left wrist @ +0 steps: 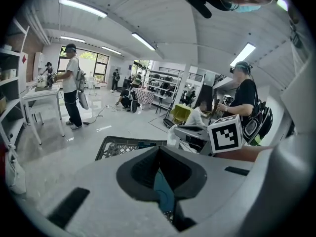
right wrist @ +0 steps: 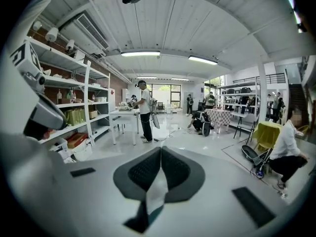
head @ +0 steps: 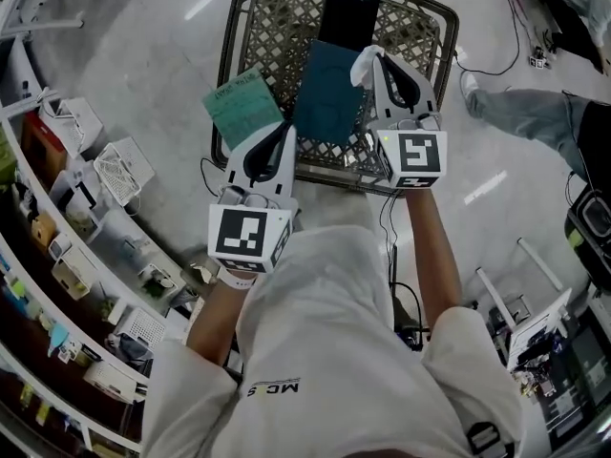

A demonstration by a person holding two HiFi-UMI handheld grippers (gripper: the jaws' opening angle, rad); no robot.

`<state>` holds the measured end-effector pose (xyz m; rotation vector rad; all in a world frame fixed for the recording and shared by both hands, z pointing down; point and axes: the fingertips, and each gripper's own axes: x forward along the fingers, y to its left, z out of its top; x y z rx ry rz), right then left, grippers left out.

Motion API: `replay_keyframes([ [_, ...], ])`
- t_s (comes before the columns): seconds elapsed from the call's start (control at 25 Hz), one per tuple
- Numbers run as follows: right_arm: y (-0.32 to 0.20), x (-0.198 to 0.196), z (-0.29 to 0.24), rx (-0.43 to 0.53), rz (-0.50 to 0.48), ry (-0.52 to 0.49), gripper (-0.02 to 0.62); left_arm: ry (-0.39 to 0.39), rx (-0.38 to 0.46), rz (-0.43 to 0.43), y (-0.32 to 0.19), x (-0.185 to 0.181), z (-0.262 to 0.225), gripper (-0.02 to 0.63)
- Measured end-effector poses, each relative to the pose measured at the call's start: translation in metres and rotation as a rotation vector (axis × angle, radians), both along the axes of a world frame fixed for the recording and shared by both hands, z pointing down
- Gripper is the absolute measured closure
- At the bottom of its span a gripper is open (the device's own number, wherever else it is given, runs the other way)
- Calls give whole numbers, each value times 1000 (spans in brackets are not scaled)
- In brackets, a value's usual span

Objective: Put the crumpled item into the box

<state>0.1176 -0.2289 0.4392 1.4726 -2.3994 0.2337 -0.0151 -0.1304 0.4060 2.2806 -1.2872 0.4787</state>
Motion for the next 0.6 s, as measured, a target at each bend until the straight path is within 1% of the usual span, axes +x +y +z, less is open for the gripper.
replay_keyframes([
  [0.24,-32,2,27,-8,-24,4,575,-25,4,-1,-20,12,18,583],
  [0.6,-68,2,72,-31,-83,33,575,-32,1,-7,-43,31,42,581],
])
